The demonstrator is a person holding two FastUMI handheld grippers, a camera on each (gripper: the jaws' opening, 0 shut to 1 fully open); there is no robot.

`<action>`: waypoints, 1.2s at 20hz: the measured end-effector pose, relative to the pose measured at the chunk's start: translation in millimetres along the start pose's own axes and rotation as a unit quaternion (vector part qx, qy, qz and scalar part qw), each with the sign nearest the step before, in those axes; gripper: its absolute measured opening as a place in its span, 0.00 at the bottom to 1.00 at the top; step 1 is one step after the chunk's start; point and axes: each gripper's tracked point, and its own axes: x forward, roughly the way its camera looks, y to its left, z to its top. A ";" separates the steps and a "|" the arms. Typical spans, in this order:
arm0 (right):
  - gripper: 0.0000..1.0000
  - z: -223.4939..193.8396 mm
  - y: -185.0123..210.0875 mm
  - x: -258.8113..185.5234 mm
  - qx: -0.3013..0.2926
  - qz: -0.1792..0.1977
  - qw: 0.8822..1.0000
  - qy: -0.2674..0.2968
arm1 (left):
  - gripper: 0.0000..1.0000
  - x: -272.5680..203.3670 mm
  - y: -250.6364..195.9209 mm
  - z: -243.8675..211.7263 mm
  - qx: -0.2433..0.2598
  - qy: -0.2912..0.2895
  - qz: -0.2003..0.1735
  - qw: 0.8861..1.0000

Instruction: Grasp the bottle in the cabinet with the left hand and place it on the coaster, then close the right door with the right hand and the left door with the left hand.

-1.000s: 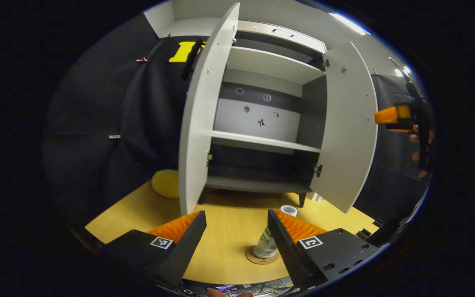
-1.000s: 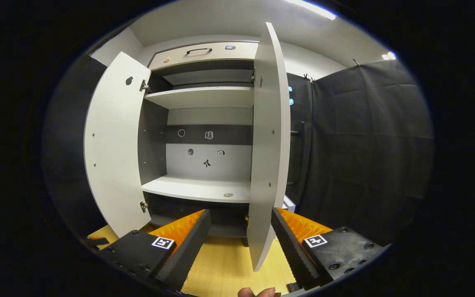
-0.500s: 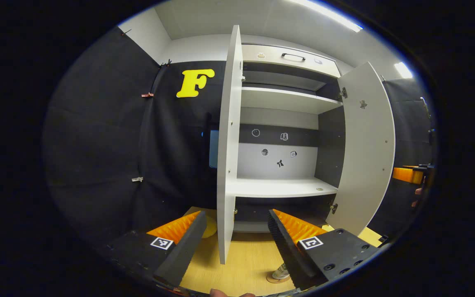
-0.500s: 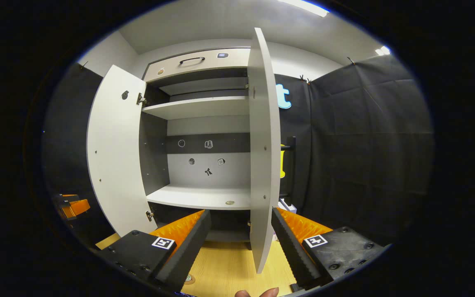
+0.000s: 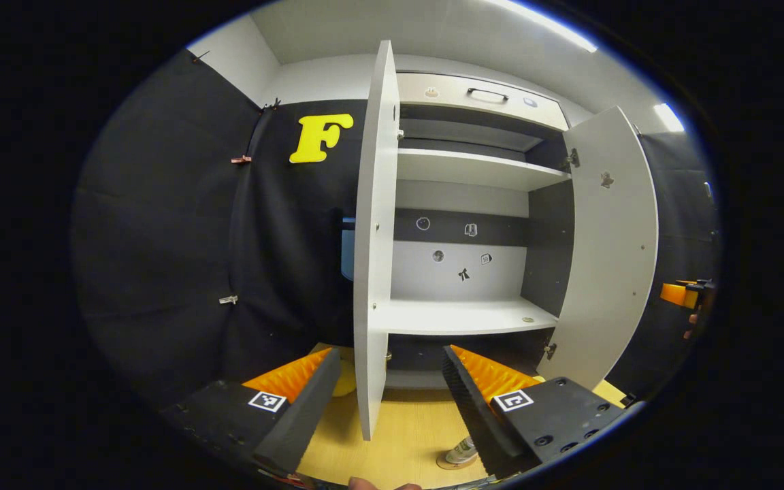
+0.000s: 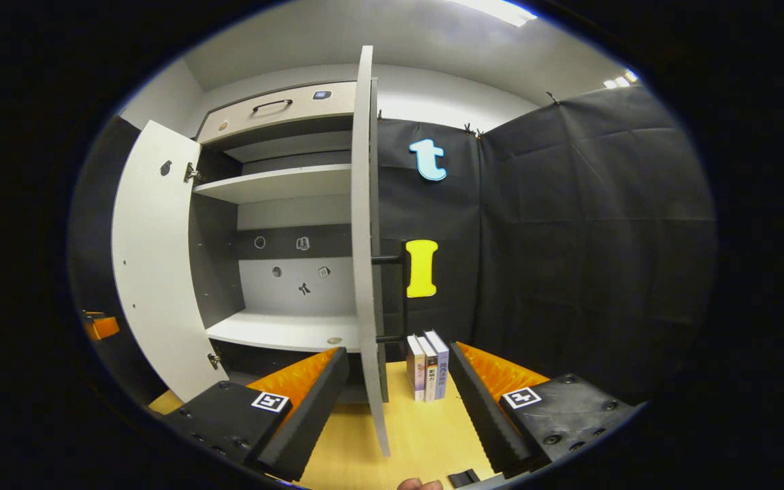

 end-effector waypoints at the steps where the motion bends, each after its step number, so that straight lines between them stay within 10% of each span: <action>1: 0.98 2.2 -7.3 6.5 -0.007 -0.004 1.000 -0.002 | 0.95 2.2 -0.1 0.2 0.001 0.001 0.000 1.000; 16: 0.95 13.8 -32.2 66.3 -0.008 -0.033 0.999 -0.022 | 0.95 7.5 9.7 -7.8 0.007 0.010 0.037 0.999; 24: 0.95 9.3 28.6 58.5 0.013 0.030 0.999 -0.015 | 0.95 5.3 20.0 -9.2 0.014 0.010 0.038 0.999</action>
